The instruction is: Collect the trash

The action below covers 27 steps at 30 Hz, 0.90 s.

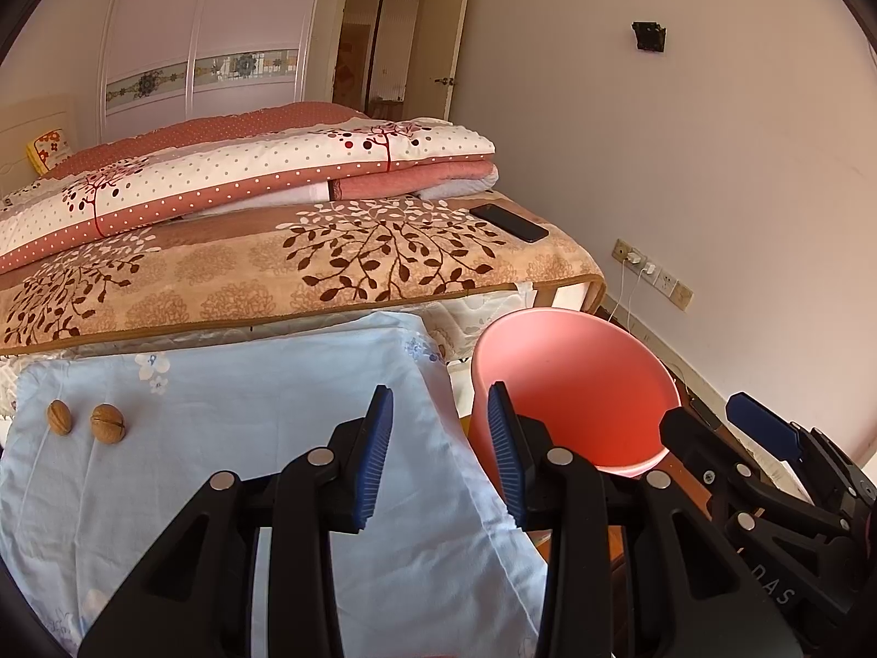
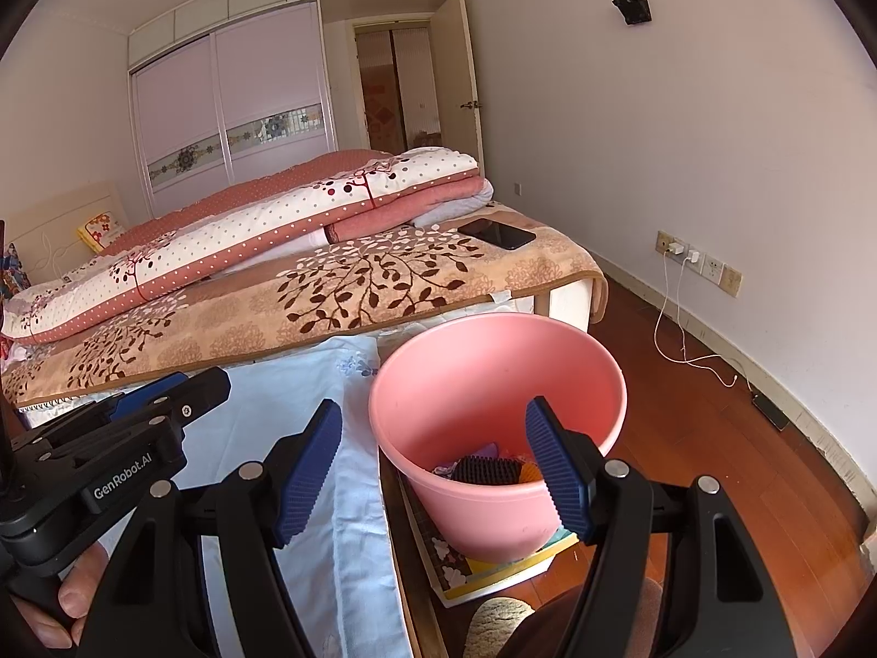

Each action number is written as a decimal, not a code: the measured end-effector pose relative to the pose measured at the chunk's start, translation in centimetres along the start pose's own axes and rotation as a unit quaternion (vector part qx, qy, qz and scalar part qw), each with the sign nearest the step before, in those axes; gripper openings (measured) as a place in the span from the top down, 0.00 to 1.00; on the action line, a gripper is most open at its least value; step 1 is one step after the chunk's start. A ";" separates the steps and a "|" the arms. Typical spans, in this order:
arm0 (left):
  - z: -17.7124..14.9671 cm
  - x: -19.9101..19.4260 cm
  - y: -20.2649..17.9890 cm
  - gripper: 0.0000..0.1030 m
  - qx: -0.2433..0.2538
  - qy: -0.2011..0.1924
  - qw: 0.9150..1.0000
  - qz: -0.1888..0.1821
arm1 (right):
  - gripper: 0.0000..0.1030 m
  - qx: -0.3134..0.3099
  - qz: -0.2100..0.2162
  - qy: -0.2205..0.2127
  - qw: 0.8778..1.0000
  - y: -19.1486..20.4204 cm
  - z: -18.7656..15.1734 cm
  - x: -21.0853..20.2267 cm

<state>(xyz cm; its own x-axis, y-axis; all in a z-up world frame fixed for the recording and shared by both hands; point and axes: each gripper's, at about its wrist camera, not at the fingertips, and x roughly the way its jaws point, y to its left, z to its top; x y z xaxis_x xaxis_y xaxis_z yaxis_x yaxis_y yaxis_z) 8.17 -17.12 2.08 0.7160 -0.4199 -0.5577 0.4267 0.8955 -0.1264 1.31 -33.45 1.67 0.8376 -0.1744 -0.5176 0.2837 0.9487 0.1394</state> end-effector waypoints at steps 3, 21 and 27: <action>0.0 0.1 0.0 0.65 0.000 0.001 1.000 0.000 | 0.34 0.000 0.000 0.000 1.000 0.0 0.0 0.0; -0.2 0.1 0.0 0.65 0.000 0.001 1.000 0.000 | 0.34 -0.003 0.001 0.004 1.000 0.5 -0.5 0.2; -0.3 0.2 0.1 0.65 0.001 0.003 1.000 -0.001 | 0.34 -0.003 0.001 0.004 1.000 0.5 -0.5 0.2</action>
<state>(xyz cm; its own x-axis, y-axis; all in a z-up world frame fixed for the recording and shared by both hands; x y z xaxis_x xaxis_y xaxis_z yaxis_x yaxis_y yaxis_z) 8.15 -17.07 1.69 0.7123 -0.4202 -0.5622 0.4285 0.8947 -0.1259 1.41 -32.94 1.19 0.8345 -0.1711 -0.5238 0.2795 0.9506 0.1347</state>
